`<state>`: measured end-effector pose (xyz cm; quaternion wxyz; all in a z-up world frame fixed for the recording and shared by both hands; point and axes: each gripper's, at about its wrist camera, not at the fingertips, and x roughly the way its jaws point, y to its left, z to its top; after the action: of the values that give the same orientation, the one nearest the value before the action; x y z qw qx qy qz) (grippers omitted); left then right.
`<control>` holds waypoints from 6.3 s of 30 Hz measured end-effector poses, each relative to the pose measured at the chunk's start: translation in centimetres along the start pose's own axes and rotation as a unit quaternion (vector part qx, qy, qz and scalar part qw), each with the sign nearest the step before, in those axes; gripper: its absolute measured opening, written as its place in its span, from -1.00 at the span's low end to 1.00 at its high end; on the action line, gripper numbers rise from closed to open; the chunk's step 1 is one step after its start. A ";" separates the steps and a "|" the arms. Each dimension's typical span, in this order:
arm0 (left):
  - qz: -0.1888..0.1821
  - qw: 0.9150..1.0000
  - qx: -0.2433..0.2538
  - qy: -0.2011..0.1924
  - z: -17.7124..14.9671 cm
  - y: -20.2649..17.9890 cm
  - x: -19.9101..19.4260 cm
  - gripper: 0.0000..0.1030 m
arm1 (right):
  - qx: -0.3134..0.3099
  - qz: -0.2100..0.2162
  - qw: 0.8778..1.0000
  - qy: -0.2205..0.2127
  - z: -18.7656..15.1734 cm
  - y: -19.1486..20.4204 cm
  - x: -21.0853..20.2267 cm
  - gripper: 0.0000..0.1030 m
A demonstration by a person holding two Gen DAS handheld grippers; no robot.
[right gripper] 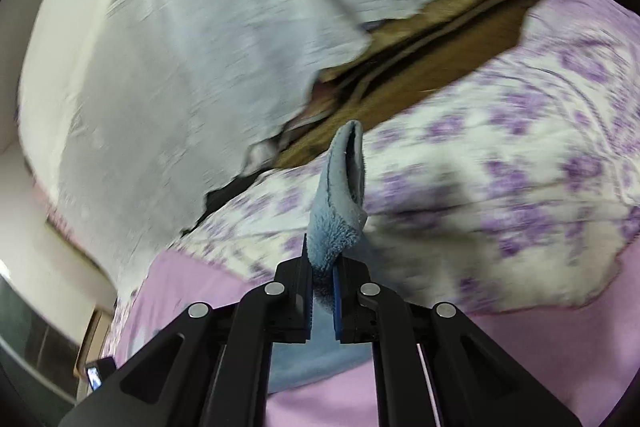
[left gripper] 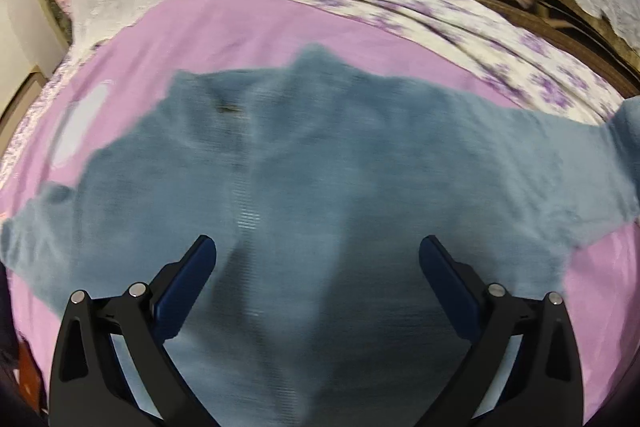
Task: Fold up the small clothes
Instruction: 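Lift the held sleeve and fold it across the jacket body with the right gripper, then grasp the other sleeve cuff with the left gripper while the right gripper releases, then fold the held sleeve across the jacket body with the left gripper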
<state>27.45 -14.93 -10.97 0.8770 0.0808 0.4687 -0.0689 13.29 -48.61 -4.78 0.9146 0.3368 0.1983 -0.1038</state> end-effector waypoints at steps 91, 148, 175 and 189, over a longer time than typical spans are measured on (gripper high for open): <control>-0.082 0.990 -0.111 -0.008 -1.8 15.9 4.2 -0.76 | -0.151 -0.060 0.963 0.217 -13.0 13.4 17.7 -0.86; -0.078 0.897 -0.436 -0.005 -11.5 44.3 0.0 0.05 | -0.154 0.019 0.978 0.140 -17.5 9.3 3.9 0.21; 0.062 0.947 -0.298 -0.104 -5.9 40.5 -5.7 -0.83 | -0.109 0.035 0.980 0.163 -17.7 7.7 4.7 0.21; 0.055 0.970 -0.182 -0.152 0.0 29.1 -10.7 -0.83 | -0.087 0.045 0.980 0.171 -17.5 7.1 4.9 0.21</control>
<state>27.28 14.04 0.20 0.9403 -0.0655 0.3296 0.0544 14.88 -32.02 -15.01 0.8967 0.2771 0.3449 0.0143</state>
